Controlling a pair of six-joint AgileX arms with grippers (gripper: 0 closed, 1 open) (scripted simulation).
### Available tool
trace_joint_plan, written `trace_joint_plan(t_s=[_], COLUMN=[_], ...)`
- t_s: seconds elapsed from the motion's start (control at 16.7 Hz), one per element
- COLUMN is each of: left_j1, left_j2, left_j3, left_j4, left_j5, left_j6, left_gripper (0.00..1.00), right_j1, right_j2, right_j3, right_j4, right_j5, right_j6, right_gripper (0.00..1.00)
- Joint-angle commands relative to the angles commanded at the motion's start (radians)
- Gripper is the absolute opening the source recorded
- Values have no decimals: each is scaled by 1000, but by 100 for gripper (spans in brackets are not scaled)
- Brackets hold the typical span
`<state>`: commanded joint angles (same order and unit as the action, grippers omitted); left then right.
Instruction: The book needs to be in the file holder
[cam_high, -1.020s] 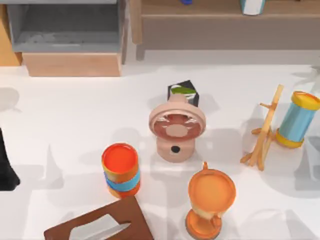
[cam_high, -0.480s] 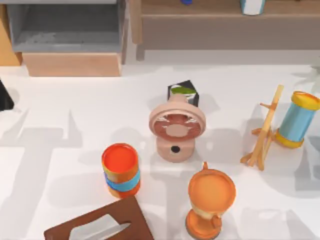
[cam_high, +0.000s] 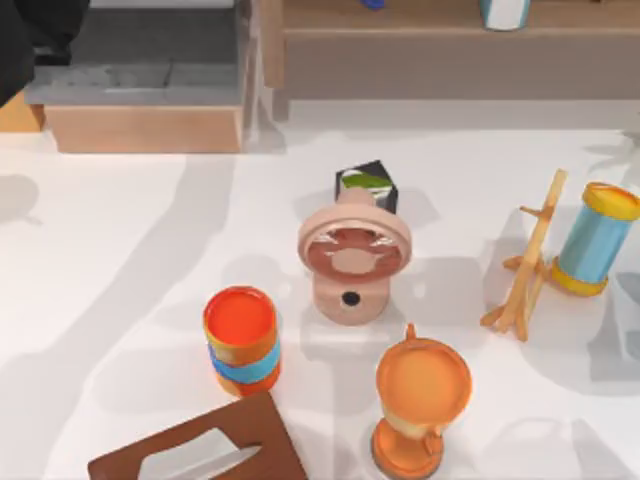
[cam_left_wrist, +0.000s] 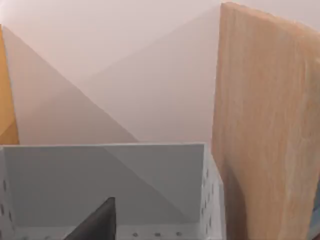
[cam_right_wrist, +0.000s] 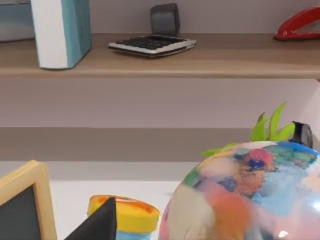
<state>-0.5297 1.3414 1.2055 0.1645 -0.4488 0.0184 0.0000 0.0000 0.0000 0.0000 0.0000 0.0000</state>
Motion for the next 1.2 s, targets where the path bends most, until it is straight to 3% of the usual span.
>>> trace_joint_plan(t_s=[0.42,0.72,0.96,1.2], left_j1=[-230,-328,-364,-370], left_j2=[774,1188,1373,1407], left_j3=[686,1084,1272,1306], left_j4=[53,83,95,96], left_j5=[-227,-344,-394,-402], left_j6=[1,-6,-9,-9], left_gripper=[100,100,100,100], right_j1=[0,0,0,0], right_j2=[0,0,0,0], right_j3=[0,0,0,0], right_j4=[0,0,0,0], right_j5=[0,0,0,0], right_j6=[0,0,0,0], right_gripper=[100,100,100,100])
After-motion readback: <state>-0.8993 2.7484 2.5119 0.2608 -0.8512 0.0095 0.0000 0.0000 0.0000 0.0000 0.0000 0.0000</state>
